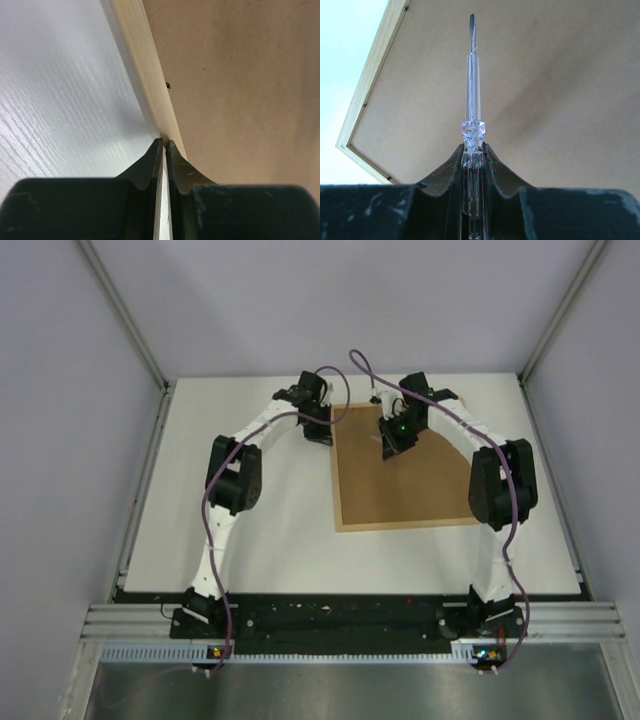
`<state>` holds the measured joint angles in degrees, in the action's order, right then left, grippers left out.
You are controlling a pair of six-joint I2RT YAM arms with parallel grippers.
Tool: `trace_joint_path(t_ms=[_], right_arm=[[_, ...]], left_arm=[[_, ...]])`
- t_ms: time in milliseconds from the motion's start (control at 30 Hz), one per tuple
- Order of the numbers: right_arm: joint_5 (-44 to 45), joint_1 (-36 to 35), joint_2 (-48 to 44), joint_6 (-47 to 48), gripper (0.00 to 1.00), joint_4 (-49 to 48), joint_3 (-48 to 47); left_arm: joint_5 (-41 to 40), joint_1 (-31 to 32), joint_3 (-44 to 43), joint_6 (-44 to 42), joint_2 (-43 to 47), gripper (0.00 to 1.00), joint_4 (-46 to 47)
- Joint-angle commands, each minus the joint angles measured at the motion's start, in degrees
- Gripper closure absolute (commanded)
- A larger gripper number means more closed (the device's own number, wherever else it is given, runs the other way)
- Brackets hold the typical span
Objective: Take the photo out of the frame
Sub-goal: Release the photo frame item from the photo frame.
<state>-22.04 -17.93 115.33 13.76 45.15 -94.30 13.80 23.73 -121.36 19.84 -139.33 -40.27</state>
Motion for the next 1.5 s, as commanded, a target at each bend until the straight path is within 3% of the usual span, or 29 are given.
trace_joint_path(t_ms=[0, 267, 433, 533, 633, 733, 1200, 1467], right_arm=[[-1.42, 0.09, 4.36, 3.46, 1.0, 3.88, -10.26], [-1.69, 0.0, 13.33, 7.51, 1.0, 10.47, -20.64], [-0.55, 0.09, 15.45, 9.79, 1.0, 13.65, -20.84], [-0.89, 0.09, 16.16, 10.5, 1.0, 14.62, -20.92], [-5.36, 0.53, 14.5, 11.02, 1.0, 14.62, -20.05], [-6.35, 0.79, 13.35, 11.11, 1.0, 14.44, -20.13], [-1.43, -0.43, 22.92, 9.88, 1.0, 19.1, -32.17], [4.55, -4.3, 26.79, 12.61, 1.0, 23.49, -36.65]], left_arm=[[-0.09, 3.34, 1.82, -4.27, 0.37, 0.9, -2.71], [0.35, 7.03, 8.24, -7.53, 3.88, 0.87, -0.78], [0.09, 8.0, 9.92, -7.62, 4.76, 0.86, -1.38], [0.69, 6.08, 8.95, -4.56, 5.81, 0.85, -1.83], [10.15, 0.72, 15.34, 0.71, 10.2, 0.82, 7.1], [13.18, -2.19, 17.91, 3.45, 12.41, 0.77, 11.44], [14.05, -5.36, 11.77, 10.31, 4.42, 0.58, 10.39], [16.69, -5.27, 9.83, 12.07, 0.73, 0.55, 10.65]])
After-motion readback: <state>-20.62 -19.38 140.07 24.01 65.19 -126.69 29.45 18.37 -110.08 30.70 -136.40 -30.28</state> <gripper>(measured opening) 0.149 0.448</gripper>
